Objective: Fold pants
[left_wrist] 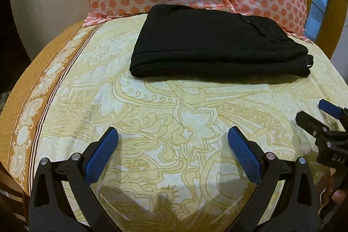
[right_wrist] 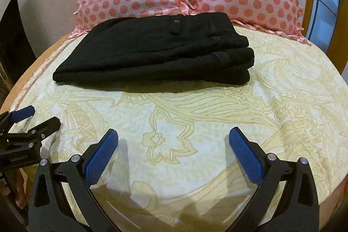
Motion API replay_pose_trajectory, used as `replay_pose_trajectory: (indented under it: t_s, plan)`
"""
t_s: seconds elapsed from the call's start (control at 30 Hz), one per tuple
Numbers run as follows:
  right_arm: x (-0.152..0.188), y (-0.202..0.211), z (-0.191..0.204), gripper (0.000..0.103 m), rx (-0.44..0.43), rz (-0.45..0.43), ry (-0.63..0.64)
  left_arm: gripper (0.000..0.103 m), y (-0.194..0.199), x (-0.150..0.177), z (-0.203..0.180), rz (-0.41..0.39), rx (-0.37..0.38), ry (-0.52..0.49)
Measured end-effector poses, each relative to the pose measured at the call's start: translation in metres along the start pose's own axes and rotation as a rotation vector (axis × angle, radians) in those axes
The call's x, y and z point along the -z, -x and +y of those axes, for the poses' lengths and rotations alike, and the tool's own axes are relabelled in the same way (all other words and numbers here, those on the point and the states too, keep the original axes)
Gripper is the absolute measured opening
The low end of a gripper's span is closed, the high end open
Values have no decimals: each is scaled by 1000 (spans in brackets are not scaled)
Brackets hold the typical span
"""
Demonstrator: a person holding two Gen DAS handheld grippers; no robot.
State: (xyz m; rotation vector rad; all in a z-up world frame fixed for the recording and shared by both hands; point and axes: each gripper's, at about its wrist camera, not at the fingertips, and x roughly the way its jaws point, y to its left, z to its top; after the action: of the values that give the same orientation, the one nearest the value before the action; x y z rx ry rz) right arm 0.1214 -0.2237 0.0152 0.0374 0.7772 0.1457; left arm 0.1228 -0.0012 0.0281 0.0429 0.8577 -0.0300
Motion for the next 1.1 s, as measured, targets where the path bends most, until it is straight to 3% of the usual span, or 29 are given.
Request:
replay_pose_trajectory:
  t_s: [0.5, 1.1]
  plan:
    - [12, 1, 7, 102, 34, -59, 21, 101, 3, 9, 0, -64, -8, -1]
    - [13, 1, 6, 102, 37, -73, 19, 101, 3, 8, 1, -60, -11, 4]
